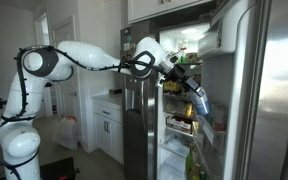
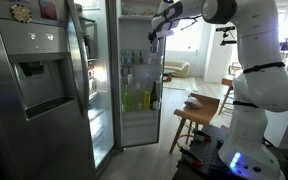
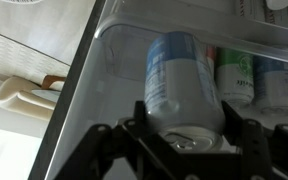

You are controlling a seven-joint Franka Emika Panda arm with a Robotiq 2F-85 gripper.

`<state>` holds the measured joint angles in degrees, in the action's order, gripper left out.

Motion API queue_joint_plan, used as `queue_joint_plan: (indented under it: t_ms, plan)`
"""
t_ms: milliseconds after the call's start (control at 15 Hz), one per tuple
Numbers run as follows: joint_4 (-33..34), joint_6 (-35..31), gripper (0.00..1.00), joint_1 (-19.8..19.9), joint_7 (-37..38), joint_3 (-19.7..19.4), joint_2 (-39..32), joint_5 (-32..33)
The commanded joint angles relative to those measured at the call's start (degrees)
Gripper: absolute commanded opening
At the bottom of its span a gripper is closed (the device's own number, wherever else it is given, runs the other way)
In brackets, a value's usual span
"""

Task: Pick up the blue can from the stool and put it in the fridge

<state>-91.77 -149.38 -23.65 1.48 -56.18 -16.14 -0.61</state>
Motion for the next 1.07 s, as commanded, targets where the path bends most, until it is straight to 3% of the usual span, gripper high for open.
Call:
queue_joint_plan:
  t_ms: [0, 467, 800, 867, 1000]
  plan:
    - [3.3, 1.8, 0.47, 0.6, 0.0, -1.0, -0.3, 0.6]
    - [2.0, -1.1, 0.47, 3.9, -3.1, -0.2, -0.3, -0.5]
    - [-0.4, -6.7, 0.47, 8.6, -13.4, 3.8, 0.5, -4.3]
    - [-0.6, -7.6, 0.47, 16.4, -12.3, 13.0, 2.9, 0.2]
    - [-0.9, -9.4, 0.47, 22.9, -14.4, 20.0, 3.0, -0.7]
